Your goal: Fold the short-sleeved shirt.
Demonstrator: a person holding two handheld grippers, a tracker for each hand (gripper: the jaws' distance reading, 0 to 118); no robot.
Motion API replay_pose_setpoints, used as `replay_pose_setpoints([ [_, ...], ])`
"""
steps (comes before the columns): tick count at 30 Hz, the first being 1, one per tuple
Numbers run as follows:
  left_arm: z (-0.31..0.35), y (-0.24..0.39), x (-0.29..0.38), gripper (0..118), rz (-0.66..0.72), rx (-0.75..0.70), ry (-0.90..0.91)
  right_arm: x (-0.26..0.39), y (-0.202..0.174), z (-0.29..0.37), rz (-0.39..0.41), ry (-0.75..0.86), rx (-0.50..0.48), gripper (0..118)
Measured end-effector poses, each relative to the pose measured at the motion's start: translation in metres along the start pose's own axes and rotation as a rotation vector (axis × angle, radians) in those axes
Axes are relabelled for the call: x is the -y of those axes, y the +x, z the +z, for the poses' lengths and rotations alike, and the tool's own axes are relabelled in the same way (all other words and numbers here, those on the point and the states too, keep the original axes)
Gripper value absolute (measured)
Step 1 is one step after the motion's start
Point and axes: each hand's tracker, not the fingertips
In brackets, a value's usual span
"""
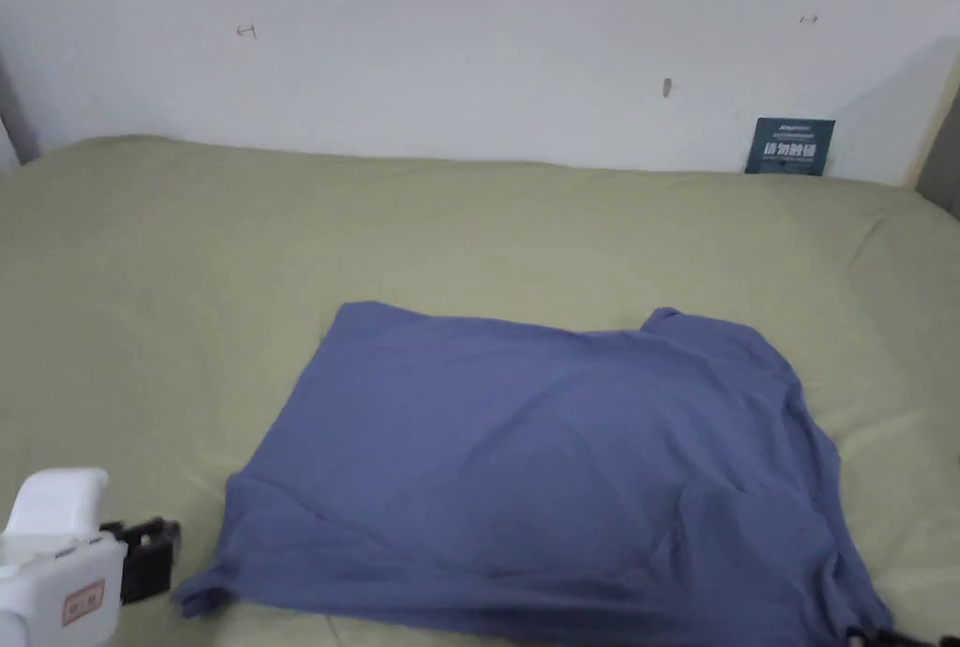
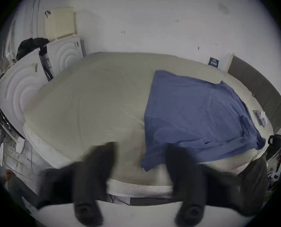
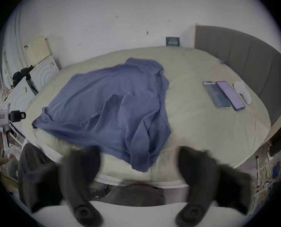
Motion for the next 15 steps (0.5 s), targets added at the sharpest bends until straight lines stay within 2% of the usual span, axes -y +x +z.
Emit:
replay_pose_setpoints([
  [1, -0.002, 0.000, 0.002, 0, 0.007, 0.000, 0.000, 0.000, 0.001, 0.001, -0.019, 0.003, -0.003, 9],
  [2, -0.001, 0.002, 0.004, 0, -0.006, -0.031, 0.008, 0.002, 0.001, 0.001, -0.015, 0.010, 0.018, 0],
  [3, -0.002, 0.004, 0.003, 0, -0.017, -0.012, -0.018, 0.000, -0.004, 0.007, -0.015, 0.049, 0.046, 0],
  [9, -0.019, 0.008, 0.021, 1, -0.045, 0.047, -0.141, -0.001, -0.003, 0.002, -0.012, -0.002, 0.030, 0],
  [10, -0.023, 0.009, 0.025, 8, -0.030, 0.056, -0.145, -0.001, -0.003, 0.001, -0.011, -0.012, 0.027, 0],
  [11, -0.028, 0.005, 0.025, 29, -0.021, 0.069, -0.144, 0.000, -0.003, 0.001, -0.014, -0.013, 0.028, 0],
  [13, -0.040, 0.007, 0.022, 110, -0.012, 0.101, -0.172, 0.001, -0.001, -0.001, -0.008, -0.022, 0.021, 0],
  [15, -0.050, 0.012, 0.015, 113, -0.025, 0.084, -0.198, -0.001, 0.000, -0.004, -0.003, -0.023, 0.025, 0],
])
